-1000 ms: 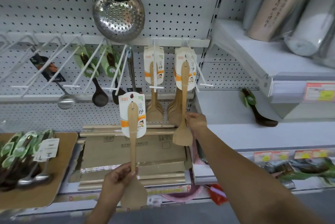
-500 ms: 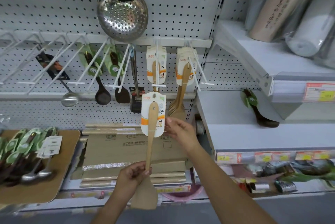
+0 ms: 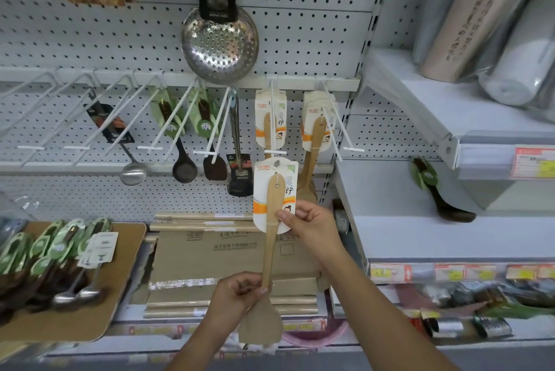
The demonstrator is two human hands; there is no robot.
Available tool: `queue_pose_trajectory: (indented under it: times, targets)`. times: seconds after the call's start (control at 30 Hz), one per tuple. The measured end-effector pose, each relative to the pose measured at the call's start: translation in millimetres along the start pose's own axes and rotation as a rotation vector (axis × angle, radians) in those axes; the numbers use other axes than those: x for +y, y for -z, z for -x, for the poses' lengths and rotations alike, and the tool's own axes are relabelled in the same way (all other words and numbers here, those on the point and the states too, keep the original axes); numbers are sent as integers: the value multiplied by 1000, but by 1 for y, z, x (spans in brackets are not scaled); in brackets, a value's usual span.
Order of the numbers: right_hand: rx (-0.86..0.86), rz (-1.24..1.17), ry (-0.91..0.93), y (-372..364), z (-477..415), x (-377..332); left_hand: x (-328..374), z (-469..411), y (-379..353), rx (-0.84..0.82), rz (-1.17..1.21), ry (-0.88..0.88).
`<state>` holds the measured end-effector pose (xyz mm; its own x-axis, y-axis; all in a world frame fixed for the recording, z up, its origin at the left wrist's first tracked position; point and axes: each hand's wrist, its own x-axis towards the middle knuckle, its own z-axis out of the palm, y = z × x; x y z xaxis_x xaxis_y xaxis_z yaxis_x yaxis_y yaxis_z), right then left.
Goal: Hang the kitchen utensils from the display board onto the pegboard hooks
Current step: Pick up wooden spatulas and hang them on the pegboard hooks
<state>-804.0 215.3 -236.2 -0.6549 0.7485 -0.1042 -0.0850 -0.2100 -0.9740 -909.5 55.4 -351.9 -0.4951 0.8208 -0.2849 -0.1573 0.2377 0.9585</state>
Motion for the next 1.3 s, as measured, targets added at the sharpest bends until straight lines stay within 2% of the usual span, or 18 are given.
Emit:
queue_pose_trajectory:
  times: [0.4,1.0,1.3]
  targets:
    - [-11,15,45,-10,-2,-4,4,0,2,16,41,-7]
    - [88,69,119,-9,-3,5,-1,-12,-2,-97,99,29]
    - [156,55,76,-13,-23,8,7,-20,-4,-65,122,32]
